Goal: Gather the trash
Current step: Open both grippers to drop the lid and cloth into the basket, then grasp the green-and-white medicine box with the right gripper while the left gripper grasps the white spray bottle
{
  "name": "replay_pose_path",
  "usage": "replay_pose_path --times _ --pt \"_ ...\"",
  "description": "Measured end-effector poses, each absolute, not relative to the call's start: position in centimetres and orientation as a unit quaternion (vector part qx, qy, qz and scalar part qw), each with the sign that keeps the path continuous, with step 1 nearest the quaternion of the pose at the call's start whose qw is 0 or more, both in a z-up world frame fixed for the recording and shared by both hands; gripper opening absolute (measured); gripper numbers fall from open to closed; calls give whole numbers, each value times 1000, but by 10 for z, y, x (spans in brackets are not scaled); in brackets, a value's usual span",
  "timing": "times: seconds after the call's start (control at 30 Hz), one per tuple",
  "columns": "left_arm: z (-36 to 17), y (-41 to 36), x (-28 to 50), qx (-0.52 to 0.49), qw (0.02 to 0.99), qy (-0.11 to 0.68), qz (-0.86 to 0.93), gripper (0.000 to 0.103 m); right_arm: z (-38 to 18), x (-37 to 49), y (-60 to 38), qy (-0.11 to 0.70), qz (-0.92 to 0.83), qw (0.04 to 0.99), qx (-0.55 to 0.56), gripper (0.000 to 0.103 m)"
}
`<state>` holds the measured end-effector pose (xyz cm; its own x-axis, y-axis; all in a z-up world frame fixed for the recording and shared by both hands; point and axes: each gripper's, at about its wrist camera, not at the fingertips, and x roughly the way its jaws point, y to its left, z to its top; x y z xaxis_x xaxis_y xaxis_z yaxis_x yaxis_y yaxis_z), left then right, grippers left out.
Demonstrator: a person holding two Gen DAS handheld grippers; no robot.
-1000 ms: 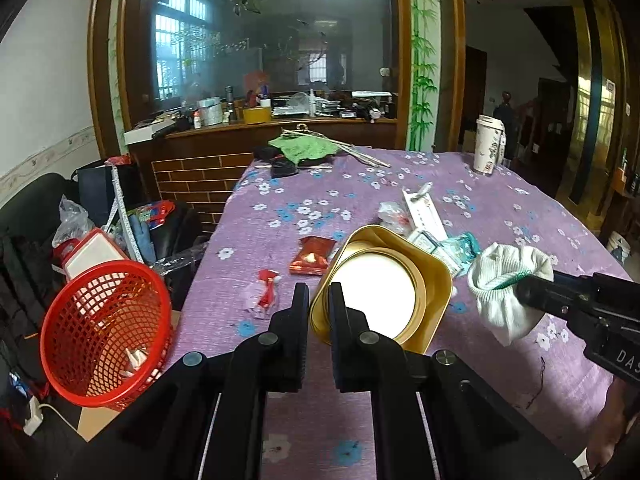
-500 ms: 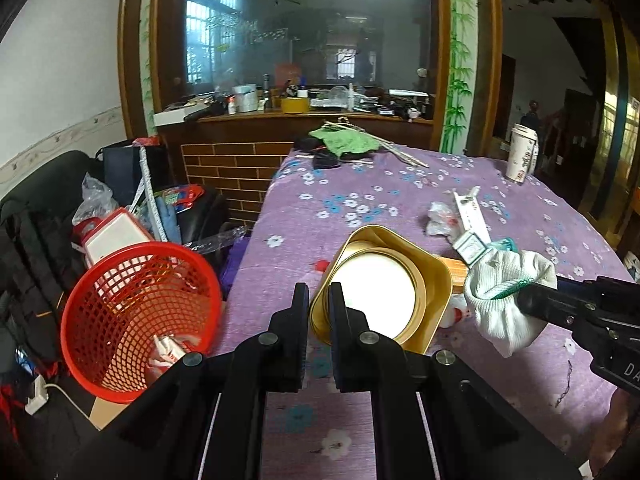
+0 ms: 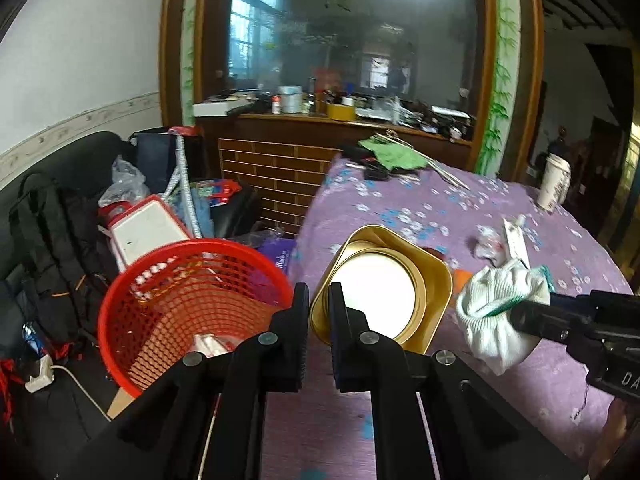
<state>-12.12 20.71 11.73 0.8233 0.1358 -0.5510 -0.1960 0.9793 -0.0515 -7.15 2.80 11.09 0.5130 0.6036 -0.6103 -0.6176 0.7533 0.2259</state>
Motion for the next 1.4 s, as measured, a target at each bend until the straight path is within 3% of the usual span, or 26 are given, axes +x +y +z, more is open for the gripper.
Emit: replay_pose_path --times 0.6,0.77,0.8,0.83,0.87,1.1,1.4 --pt "105 311 -136 -92 935 291 180 9 123 -47 138 361 417 834 -31 25" --pt "90 328 -129 -103 926 307 193 10 112 -36 171 361 440 822 -19 30" --pt "86 331 -127 -105 923 313 200 14 109 -33 178 357 444 822 -19 40" --pt "84 333 -126 -106 920 316 207 30 106 -31 182 354 440 825 -24 49" --pt "83 335 -126 -108 918 317 213 48 104 -29 183 350 433 831 -27 49" --pt "98 313 -128 -85 931 302 188 49 108 -14 133 349 410 843 5 49" --pt "109 199 -98 -11 945 319 76 52 114 4 -4 322 316 892 24 49"
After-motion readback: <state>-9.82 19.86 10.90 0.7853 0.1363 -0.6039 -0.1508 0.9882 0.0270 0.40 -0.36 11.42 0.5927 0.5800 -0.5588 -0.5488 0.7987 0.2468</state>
